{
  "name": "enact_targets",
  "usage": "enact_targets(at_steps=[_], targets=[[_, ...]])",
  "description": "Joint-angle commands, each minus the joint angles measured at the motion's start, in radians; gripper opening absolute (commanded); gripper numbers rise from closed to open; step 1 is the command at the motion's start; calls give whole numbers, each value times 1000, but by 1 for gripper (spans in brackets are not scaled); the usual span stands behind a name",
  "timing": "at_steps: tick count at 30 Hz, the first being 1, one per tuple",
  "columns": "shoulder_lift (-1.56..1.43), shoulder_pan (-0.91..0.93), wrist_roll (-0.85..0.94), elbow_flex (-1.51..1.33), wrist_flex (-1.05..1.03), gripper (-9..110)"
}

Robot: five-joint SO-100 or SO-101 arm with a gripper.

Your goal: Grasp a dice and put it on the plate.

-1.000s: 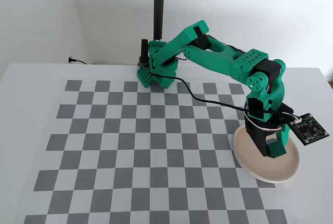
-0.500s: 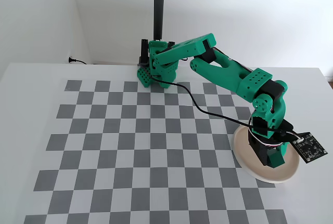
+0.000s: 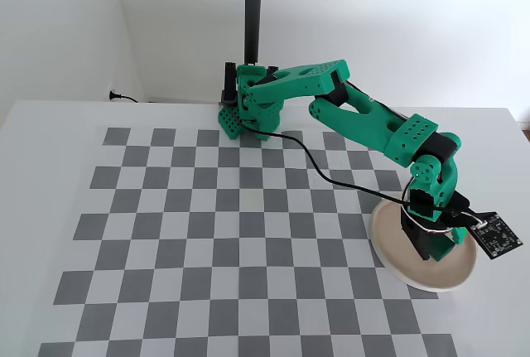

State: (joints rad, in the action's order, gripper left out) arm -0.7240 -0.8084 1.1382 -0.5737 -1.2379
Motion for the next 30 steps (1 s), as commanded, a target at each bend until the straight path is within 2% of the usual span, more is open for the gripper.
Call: enact_targets(at_steps=[1,14,22,30], targets=[[-72,-5,-3,121,-25,27],[-342,2,0,190,-261,25],[-568,49,-60,190,-437,-3],[-799,147,-150,181,-584,-4]])
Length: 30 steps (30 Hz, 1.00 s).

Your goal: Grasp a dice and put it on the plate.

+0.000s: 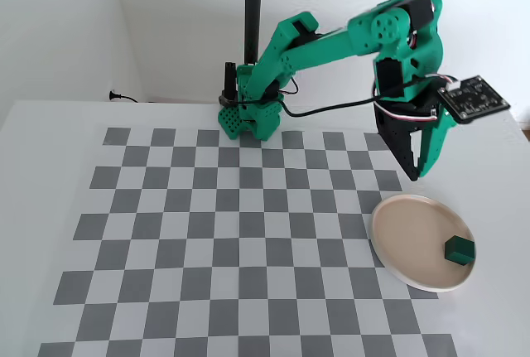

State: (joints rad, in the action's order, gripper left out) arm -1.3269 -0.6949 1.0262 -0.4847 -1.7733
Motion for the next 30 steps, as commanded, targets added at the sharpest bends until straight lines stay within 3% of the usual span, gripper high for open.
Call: enact_targets(at_steps=[1,21,30], targets=[[-224,49,-64,83,-51,-4],[-830,256,-331,-640,20,-4],[-988,399,-650,-976,219,-4]])
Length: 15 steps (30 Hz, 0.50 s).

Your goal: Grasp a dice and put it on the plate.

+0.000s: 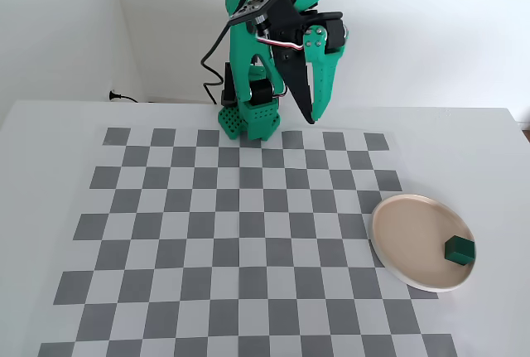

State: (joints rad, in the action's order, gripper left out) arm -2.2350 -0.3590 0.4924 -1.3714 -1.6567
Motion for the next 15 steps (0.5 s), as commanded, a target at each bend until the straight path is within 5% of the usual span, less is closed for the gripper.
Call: enact_targets(at_steps=[1,15], targets=[[-95,87,-146,-132,130,-4],[-374,287,-449,-945,707,-5]])
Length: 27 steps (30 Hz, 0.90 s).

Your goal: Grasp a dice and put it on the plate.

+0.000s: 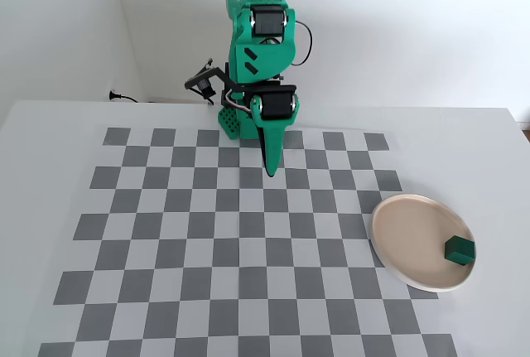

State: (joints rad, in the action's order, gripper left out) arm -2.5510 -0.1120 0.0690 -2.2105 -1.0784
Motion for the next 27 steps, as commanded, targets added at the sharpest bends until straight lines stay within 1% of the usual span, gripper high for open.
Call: enact_targets(at_steps=[1,6,11,22,27], targets=[[-67,57,-40,-140,153,-5],[-147,110,-64,-305,229,-5],[-282,117,-64,-463,259,-5],[-630,94,-95,-716,195,-5],[-749,89,-101,-758,124,-5]])
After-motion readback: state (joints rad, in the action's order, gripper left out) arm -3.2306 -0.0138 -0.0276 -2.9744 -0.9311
